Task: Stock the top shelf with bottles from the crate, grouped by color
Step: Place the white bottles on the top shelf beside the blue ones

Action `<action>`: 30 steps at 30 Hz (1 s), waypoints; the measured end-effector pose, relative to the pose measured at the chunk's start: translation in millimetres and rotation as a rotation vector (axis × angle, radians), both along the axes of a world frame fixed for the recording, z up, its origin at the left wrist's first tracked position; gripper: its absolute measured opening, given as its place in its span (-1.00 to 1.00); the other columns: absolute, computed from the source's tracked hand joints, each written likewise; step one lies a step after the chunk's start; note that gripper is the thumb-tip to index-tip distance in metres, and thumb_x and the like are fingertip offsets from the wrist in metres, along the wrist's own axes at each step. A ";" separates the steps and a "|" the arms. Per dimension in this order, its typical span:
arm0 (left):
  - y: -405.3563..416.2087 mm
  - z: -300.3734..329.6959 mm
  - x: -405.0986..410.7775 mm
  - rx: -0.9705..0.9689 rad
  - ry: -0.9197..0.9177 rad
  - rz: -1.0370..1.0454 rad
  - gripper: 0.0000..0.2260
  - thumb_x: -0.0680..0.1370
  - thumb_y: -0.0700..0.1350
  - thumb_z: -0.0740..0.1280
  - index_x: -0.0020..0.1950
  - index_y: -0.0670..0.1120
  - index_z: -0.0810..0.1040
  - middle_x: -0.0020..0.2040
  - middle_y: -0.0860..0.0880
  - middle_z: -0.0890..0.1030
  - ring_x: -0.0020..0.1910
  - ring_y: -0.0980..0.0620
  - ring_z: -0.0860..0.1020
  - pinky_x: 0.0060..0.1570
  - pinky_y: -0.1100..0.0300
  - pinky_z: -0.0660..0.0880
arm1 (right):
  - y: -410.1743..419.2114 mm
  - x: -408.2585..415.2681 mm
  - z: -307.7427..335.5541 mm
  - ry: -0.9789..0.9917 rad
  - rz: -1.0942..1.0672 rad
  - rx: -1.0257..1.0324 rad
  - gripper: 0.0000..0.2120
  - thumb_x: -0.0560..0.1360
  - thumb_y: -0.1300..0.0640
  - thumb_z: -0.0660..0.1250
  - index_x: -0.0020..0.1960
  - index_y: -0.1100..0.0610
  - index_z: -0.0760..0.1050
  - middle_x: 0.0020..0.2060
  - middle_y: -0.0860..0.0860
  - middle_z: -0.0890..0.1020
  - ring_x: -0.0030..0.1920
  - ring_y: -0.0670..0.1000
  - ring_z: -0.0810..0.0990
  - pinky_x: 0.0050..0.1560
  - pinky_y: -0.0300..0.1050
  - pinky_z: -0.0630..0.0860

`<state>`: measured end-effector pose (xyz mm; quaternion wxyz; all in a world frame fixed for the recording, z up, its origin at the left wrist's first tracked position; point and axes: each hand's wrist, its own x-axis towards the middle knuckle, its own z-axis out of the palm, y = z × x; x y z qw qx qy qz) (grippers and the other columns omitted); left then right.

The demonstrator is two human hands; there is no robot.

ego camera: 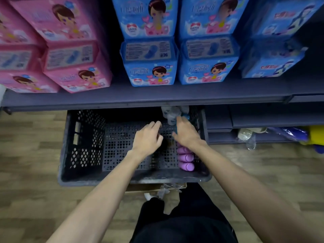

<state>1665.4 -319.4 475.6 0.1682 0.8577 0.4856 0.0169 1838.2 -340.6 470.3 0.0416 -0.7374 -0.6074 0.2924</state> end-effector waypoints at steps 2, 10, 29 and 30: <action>2.8 -5.4 4.5 -0.019 0.001 0.020 -0.74 0.53 -0.04 0.24 0.18 -0.08 0.40 -0.05 -0.03 0.50 -0.11 -0.06 0.52 -0.35 0.08 0.49 | 9.5 0.0 -7.8 0.001 0.003 0.028 -0.44 0.52 0.17 0.36 0.43 0.28 0.24 0.33 0.23 0.37 0.31 0.20 0.41 0.32 -0.05 0.35; 9.2 -23.1 19.9 -0.077 0.018 0.082 -0.76 0.51 -0.07 0.26 0.15 -0.09 0.41 -0.03 -0.06 0.50 -0.07 -0.11 0.53 -0.30 0.09 0.41 | 38.3 0.6 -37.5 -0.053 0.003 0.079 -0.42 0.45 0.32 0.33 0.44 0.23 0.27 0.25 0.27 0.44 0.19 0.26 0.47 0.19 0.07 0.44; -1.6 -51.6 12.1 -0.166 0.007 0.184 -0.77 0.52 -0.08 0.25 0.16 -0.06 0.40 0.03 -0.05 0.53 -0.08 -0.11 0.55 -0.30 0.11 0.42 | 66.0 -0.5 -71.0 -0.220 0.287 0.036 -0.49 0.51 0.35 0.23 0.46 0.20 0.30 0.23 0.26 0.53 0.17 0.26 0.56 0.17 0.13 0.52; -2.2 -52.2 9.8 -0.172 0.010 0.195 -0.77 0.52 -0.07 0.25 0.17 -0.06 0.40 0.04 -0.04 0.53 -0.08 -0.11 0.55 -0.31 0.11 0.42 | 64.6 -1.0 -75.4 -0.218 0.300 0.045 -0.50 0.51 0.35 0.23 0.44 0.21 0.31 0.21 0.26 0.55 0.15 0.25 0.57 0.14 0.13 0.53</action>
